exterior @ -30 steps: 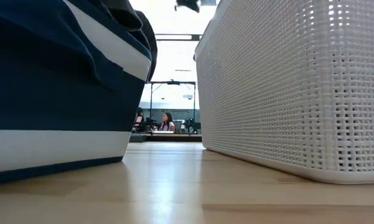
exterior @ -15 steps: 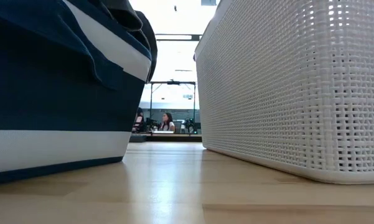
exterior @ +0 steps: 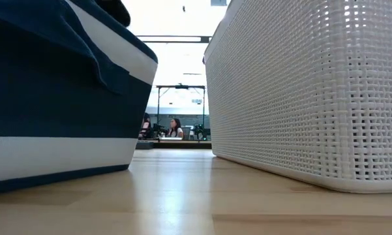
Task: Sort clothes
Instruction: Adjust the blue laundry organizer to the table
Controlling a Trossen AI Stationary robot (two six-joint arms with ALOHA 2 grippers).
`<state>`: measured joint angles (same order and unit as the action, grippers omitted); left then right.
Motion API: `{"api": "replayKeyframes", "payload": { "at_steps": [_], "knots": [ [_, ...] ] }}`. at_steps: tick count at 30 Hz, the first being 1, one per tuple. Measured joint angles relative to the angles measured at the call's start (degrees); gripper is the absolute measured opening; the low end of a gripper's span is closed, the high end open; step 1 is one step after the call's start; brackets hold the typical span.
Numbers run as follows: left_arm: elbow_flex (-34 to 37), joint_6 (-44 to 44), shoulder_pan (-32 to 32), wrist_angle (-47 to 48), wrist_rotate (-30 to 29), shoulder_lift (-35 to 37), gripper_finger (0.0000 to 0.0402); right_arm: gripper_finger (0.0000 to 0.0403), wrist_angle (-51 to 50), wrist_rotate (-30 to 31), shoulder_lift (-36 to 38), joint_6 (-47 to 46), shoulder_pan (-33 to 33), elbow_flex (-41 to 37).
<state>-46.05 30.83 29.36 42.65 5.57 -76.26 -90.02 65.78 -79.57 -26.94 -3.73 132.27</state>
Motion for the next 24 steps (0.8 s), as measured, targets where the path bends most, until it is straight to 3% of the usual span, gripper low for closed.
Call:
{"api": "replayKeyframes", "payload": {
  "at_steps": [6, 13, 16, 24],
  "knots": [
    [6.28, 2.42, -8.77, -11.9, 2.13, -4.72, 0.0, 0.0222, 0.02, -0.01, 0.0, -2.73, 0.0, 0.0],
    [6.96, 11.28, -20.05, -17.95, -4.58, -5.27, 0.0, 0.0222, 0.01, -0.04, -0.48, -3.02, 0.0, 0.0],
    [7.05, 13.71, -24.69, -21.03, -4.83, -5.35, 0.0, 0.0222, 0.0, -0.07, -0.81, -2.97, 0.0, -0.02],
    [6.67, 5.36, -28.26, -21.23, 2.86, -1.73, 0.0, 0.0222, 0.0, -0.59, -1.6, -2.89, 0.0, -0.02]
  ]
}}
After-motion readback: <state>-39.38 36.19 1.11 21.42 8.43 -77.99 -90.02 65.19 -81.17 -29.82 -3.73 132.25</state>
